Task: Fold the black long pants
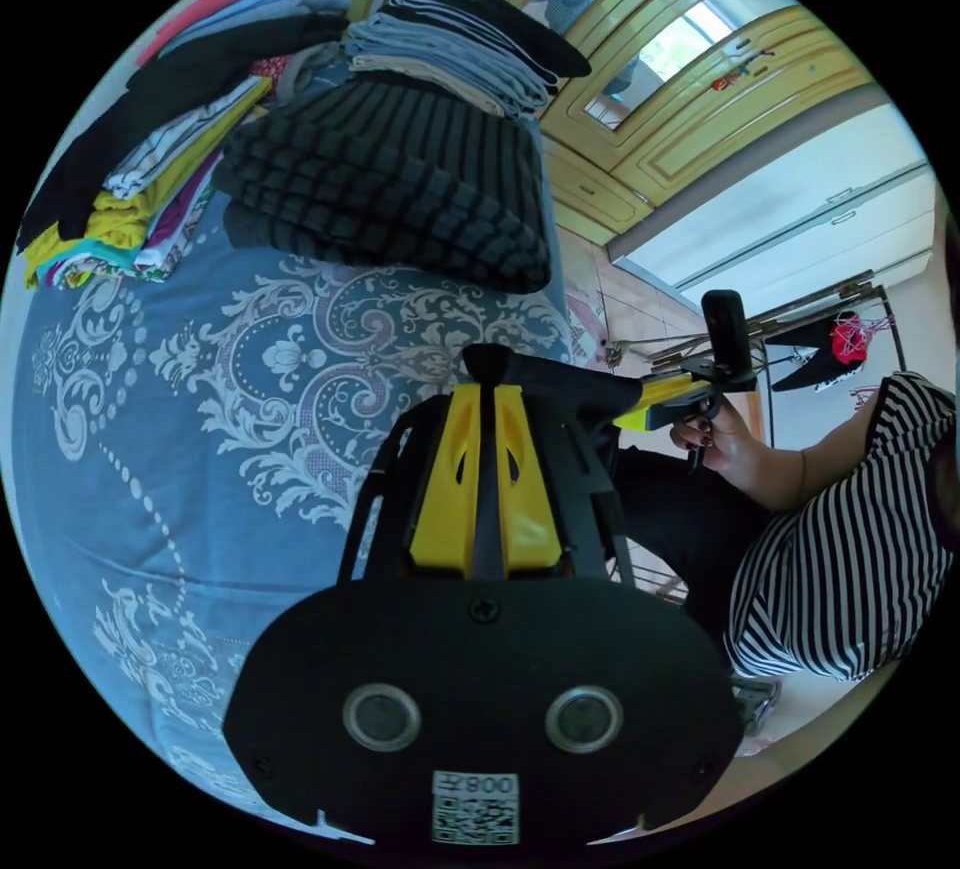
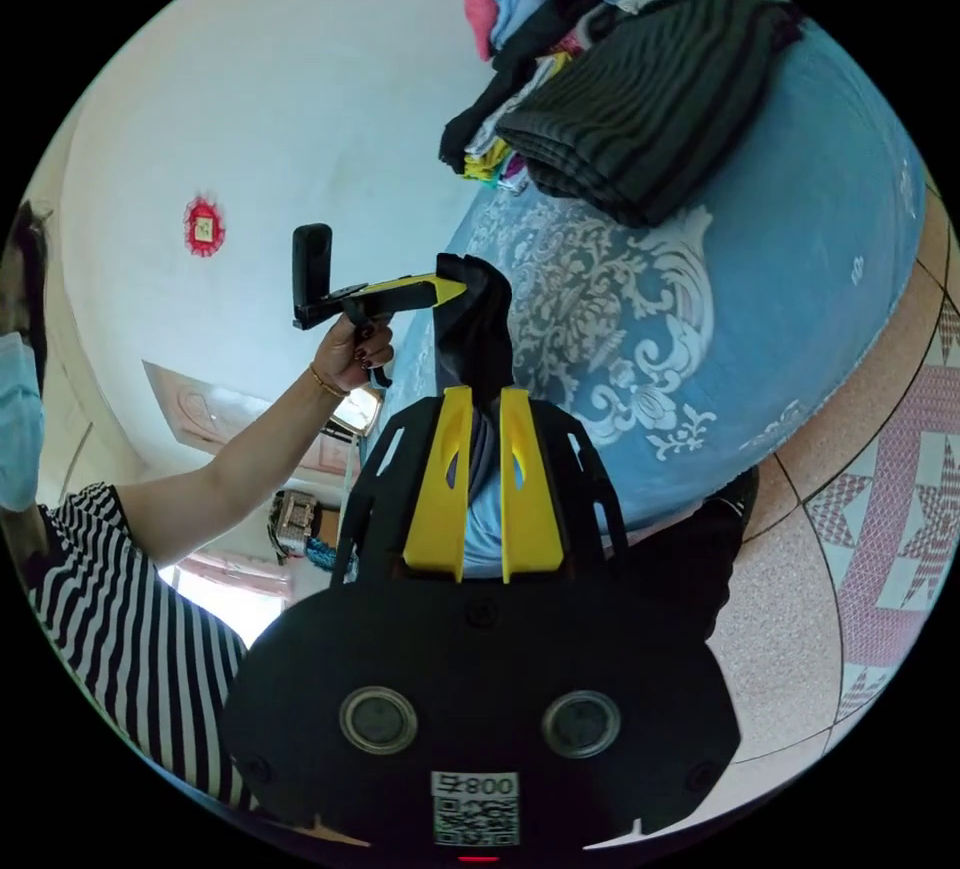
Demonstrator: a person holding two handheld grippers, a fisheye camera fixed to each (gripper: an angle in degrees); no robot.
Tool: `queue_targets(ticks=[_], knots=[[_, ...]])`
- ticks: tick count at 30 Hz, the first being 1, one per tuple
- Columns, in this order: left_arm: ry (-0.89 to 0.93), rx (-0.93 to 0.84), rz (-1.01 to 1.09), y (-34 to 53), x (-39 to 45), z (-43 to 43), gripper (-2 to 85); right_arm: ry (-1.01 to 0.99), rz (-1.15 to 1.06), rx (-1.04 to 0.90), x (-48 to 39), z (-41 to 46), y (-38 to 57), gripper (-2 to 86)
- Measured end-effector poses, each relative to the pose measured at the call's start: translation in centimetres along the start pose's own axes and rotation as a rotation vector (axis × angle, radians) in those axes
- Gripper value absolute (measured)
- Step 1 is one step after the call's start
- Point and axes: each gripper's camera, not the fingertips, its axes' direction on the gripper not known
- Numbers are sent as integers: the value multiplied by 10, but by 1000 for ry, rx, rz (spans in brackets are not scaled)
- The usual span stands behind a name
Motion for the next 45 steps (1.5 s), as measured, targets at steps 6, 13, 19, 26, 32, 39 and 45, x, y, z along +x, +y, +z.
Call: queue_targets(ticks=[6, 13, 19, 26, 32, 39, 45], knots=[[17, 140, -20, 35, 19, -52, 25, 18, -176, -21, -53, -8, -8, 40], [40, 283, -82, 91, 43, -105, 26, 0, -342, -66, -119, -7, -14, 38], [5, 358, -95, 136, 76, -145, 26, -59, -417, -111, -164, -6, -23, 39], [2, 431, -121, 168, 110, -170, 24, -139, -369, -117, -179, -12, -44, 50], [-11, 396, -50, 151, 143, -167, 22, -166, -280, -84, -156, -38, -70, 89], [-29, 291, 79, 125, 192, -160, 19, -243, -345, -77, -159, -58, -121, 137], [-67, 201, 167, 110, 236, -157, 19, -190, -575, -361, -208, -21, -168, 181]])
